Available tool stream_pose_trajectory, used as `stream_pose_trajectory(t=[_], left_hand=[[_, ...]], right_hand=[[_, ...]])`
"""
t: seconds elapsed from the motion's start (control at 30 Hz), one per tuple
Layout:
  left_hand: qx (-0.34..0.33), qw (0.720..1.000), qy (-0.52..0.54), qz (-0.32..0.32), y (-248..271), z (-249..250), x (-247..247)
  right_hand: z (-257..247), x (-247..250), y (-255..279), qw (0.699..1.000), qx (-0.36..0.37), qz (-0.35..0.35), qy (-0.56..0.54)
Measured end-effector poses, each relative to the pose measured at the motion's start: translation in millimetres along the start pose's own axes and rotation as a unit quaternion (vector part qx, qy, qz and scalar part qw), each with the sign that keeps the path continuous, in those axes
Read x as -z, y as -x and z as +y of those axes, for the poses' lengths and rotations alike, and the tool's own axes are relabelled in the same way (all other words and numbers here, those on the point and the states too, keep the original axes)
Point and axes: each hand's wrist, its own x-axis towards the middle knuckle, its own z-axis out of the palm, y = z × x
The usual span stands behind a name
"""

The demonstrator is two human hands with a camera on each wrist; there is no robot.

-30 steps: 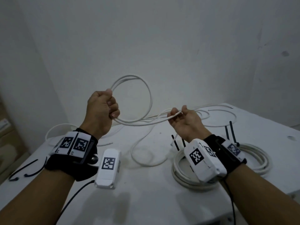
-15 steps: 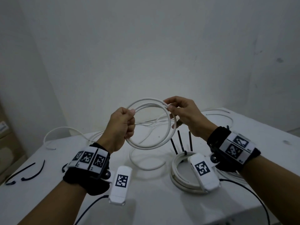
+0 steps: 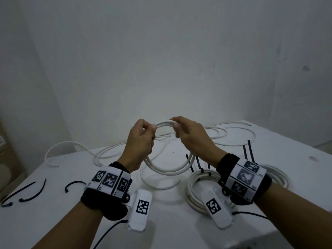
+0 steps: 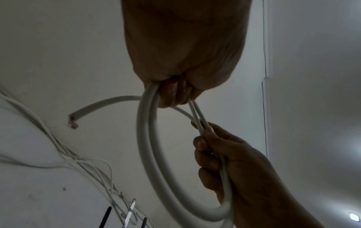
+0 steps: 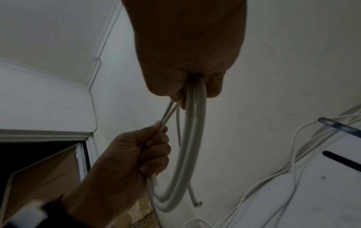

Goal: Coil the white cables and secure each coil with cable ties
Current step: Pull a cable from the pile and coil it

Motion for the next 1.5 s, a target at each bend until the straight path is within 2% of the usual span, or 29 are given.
stream_pose_trajectory(t=[0.07, 0.17, 0.3, 0.37, 0.43, 0.47, 0.53, 0.6, 0.67, 0.73, 0.83, 1.03, 1.1, 1.17, 1.27, 1.33, 1.5], left_hand=[[-0.023, 0.999, -0.030, 0.007, 1.2, -4.3, 0.9], [-0.097, 0.985, -0.138, 0.025, 3.8, -8.9, 4.7], [-0.176, 0.946, -0.259, 0.082, 3.0, -10.7, 9.8], [-0.192, 0.922, -0.320, 0.102, -0.1, -16.8, 16.9], [-0.133, 0.937, -0.305, 0.103, 0.6, -24.2, 26.3], [-0.079, 0.958, -0.259, 0.092, 2.9, -26.3, 29.8], [0.047, 0.992, -0.098, 0.057, 11.4, -25.2, 30.9], [0.145, 0.988, 0.042, 0.038, 16.4, -24.1, 29.1], [0.187, 0.973, 0.131, 0.031, 15.9, -24.5, 28.9], [0.198, 0.964, 0.179, 0.014, 14.0, -27.0, 29.1], [0.188, 0.962, 0.197, -0.020, 15.7, -31.1, 27.4], [0.205, 0.938, 0.252, -0.121, 24.8, -29.0, 31.4], [0.209, 0.935, 0.264, -0.111, 27.6, -26.5, 34.1], [0.194, 0.947, 0.242, -0.087, 29.8, -25.7, 36.2], [0.137, 0.986, 0.073, -0.055, 31.6, -29.7, 39.6], [0.125, 0.991, 0.005, -0.040, 35.1, -33.5, 43.4], [0.128, 0.992, 0.019, 0.005, 40.5, -38.7, 54.6]], right_hand=[[2.5, -0.1, 0.2, 1.000, 0.018, 0.011, 0.001], [3.3, 0.6, -1.2, 0.998, 0.032, 0.028, -0.036], [-2.8, -4.0, -4.3, 0.997, 0.044, 0.031, -0.047], [-5.0, -5.6, -6.6, 0.997, 0.048, 0.035, -0.049], [-5.0, -7.4, -7.8, 0.996, 0.052, 0.042, -0.050], [-4.4, -8.8, -7.6, 0.996, 0.055, 0.047, -0.049], [-2.7, -13.0, -6.3, 0.996, 0.059, 0.056, -0.043], [-0.1, -19.1, -4.6, 0.996, 0.063, 0.061, -0.028], [2.3, -25.7, -3.0, 0.996, 0.073, 0.059, 0.006], [4.7, -29.4, -1.3, 0.993, 0.092, 0.057, 0.039], [6.5, -29.7, 0.3, 0.990, 0.114, 0.052, 0.067], [12.5, -29.0, 2.5, 0.987, 0.114, 0.040, 0.107], [12.8, -30.6, 2.4, 0.988, 0.110, 0.038, 0.104], [11.3, -32.5, 1.1, 0.989, 0.106, 0.039, 0.096], [7.1, -38.9, -0.9, 0.989, 0.109, 0.050, 0.091], [4.7, -44.8, -0.8, 0.988, 0.115, 0.052, 0.087], [-2.7, -63.4, -0.5, 0.989, 0.117, 0.046, 0.078]])
